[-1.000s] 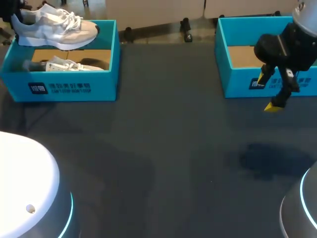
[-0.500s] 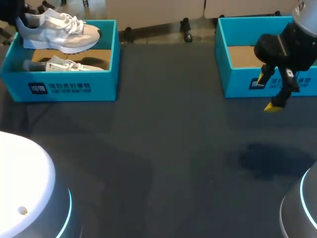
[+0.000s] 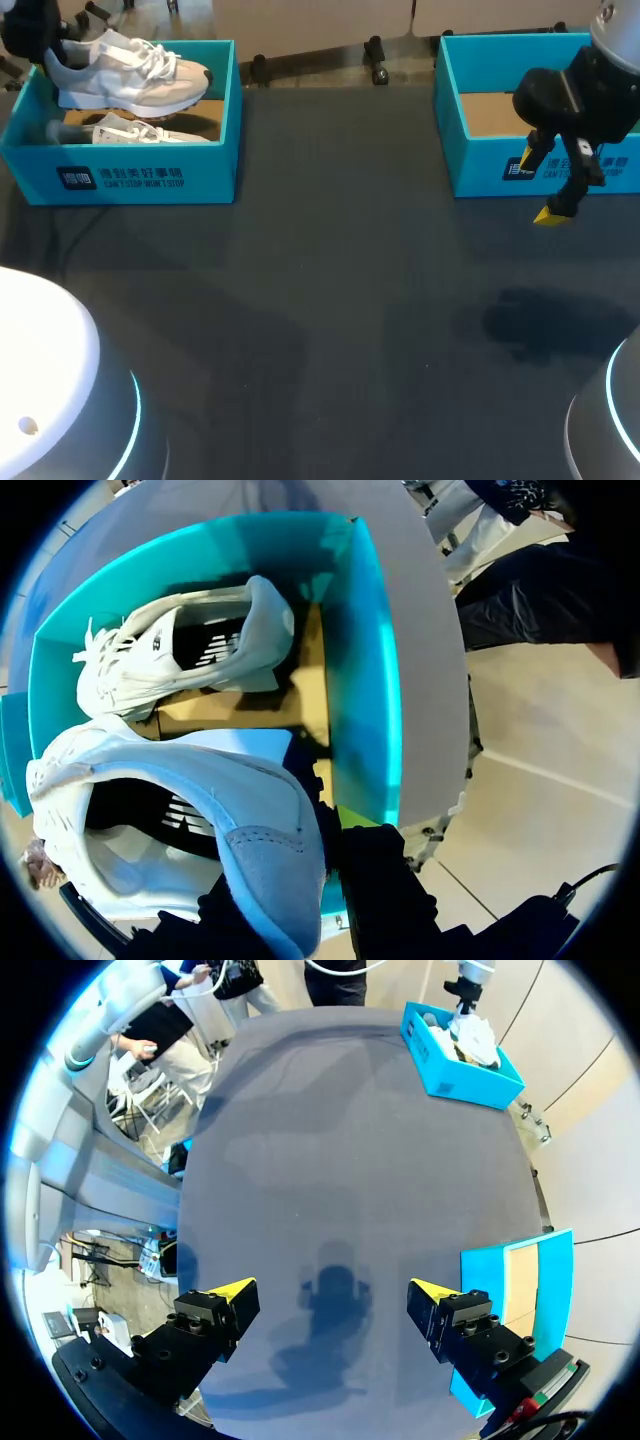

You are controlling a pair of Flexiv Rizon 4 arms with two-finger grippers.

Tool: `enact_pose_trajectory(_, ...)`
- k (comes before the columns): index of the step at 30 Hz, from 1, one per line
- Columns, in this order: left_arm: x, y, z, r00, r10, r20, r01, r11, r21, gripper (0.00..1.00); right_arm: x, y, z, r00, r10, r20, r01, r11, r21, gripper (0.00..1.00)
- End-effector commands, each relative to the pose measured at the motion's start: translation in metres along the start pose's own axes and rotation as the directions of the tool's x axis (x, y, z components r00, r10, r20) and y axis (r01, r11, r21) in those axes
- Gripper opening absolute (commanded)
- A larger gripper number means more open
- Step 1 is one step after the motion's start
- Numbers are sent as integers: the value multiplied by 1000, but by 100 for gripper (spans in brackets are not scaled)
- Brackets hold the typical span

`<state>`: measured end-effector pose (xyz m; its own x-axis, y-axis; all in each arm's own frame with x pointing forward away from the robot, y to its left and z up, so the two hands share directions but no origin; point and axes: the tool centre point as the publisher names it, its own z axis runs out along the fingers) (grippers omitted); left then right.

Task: Take the shoe out of the shoebox, open the shoe tongue, remove and reinsert the insole, then place the shoe into the shoebox

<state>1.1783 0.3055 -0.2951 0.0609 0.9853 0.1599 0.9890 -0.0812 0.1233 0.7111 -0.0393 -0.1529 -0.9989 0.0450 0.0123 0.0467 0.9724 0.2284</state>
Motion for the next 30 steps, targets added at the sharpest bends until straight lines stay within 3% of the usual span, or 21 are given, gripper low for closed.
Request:
enact_pose_trajectory(1,-2,7,14,1000,-2,10,2,1000,9,0,-2,1,1,1000,1,-3,-1,1000,4,100)
enact_pose_trajectory(30,-20,19,69,999,-38,-8,39,997,60,0,-2,1,1,1000,1,-3,-1,1000,4,100)
